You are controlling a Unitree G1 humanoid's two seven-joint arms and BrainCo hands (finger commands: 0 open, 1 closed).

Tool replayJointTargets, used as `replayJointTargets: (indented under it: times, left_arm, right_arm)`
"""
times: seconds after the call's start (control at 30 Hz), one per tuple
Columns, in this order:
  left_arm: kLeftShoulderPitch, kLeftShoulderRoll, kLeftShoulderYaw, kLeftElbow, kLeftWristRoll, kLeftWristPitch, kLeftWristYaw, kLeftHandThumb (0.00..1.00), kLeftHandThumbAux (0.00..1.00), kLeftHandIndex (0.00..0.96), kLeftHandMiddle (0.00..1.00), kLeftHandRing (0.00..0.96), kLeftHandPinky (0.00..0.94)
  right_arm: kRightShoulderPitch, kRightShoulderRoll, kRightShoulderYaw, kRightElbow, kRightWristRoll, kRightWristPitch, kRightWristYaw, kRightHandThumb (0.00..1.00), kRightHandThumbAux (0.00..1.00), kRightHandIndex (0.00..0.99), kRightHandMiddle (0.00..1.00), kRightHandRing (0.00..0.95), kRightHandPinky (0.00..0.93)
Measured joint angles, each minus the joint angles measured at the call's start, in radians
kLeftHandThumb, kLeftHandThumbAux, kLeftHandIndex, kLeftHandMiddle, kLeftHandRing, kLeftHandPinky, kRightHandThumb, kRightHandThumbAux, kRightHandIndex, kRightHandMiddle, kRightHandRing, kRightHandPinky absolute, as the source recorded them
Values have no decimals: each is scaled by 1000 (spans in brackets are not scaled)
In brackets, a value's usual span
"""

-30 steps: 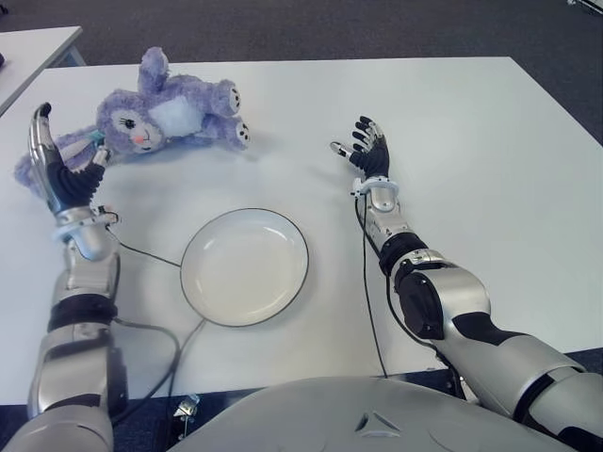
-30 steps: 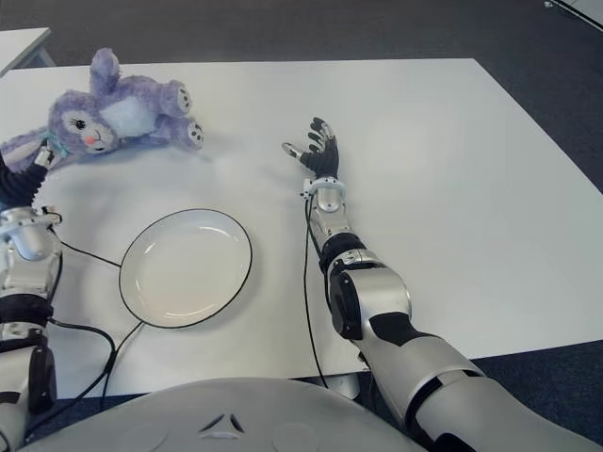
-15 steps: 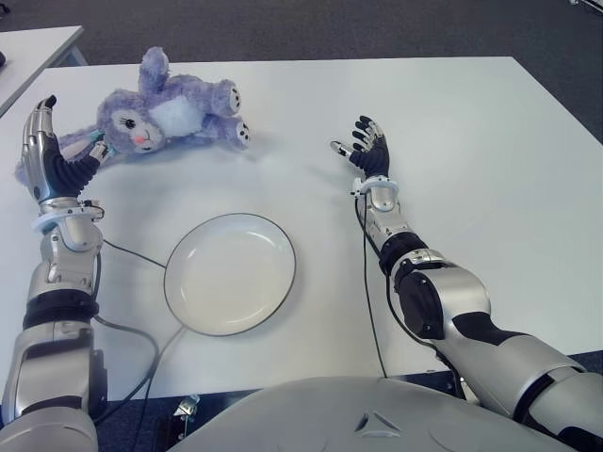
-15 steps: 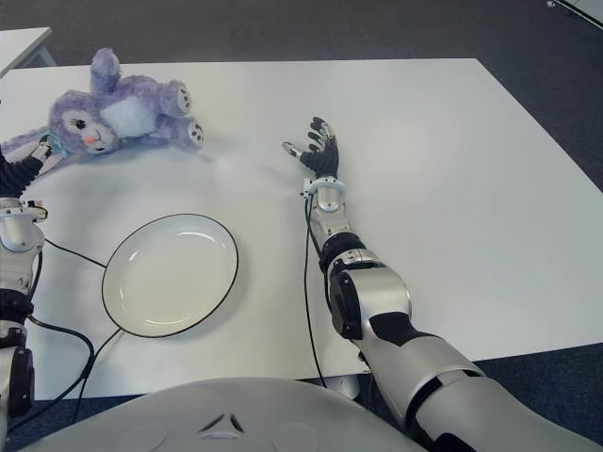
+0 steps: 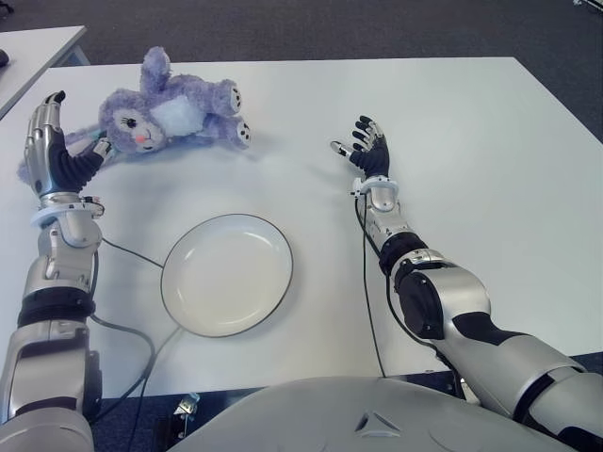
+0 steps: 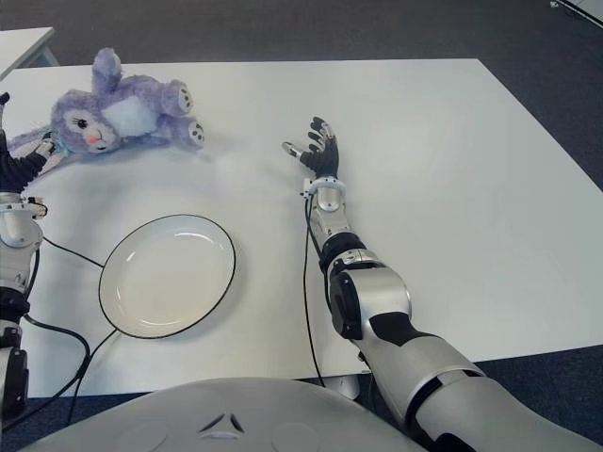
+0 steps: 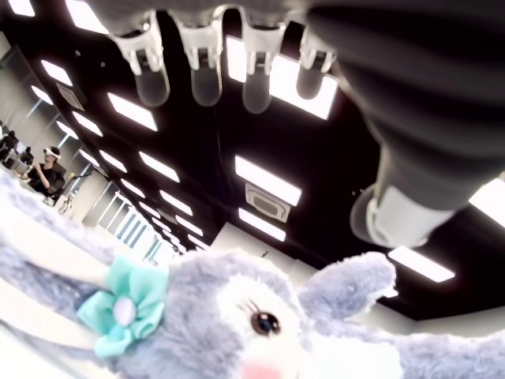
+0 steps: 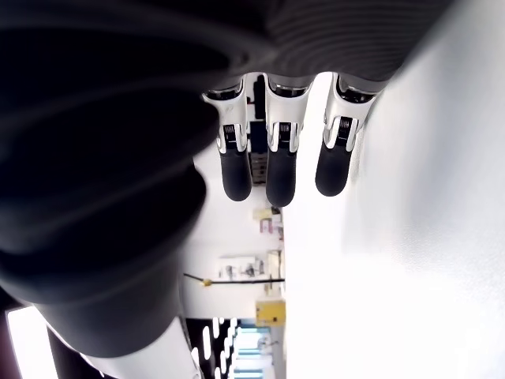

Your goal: Put the doll into the plate.

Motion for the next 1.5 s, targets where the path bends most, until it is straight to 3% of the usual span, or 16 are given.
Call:
replayJointTargets:
  times: [0.43, 1.5]
  left_arm:
    - [10, 3, -3, -52, 4, 37, -8, 324, 576, 0, 76, 45, 11]
    - [39, -16, -14, -101, 4, 52, -22, 343, 580, 0, 93, 60, 1]
  right_arm:
    - [0, 0, 0, 0, 0, 0, 0, 131, 940, 135, 161, 159, 182]
    - [0, 0, 0, 0, 0, 0, 1, 141, 940, 143, 167, 162, 188]
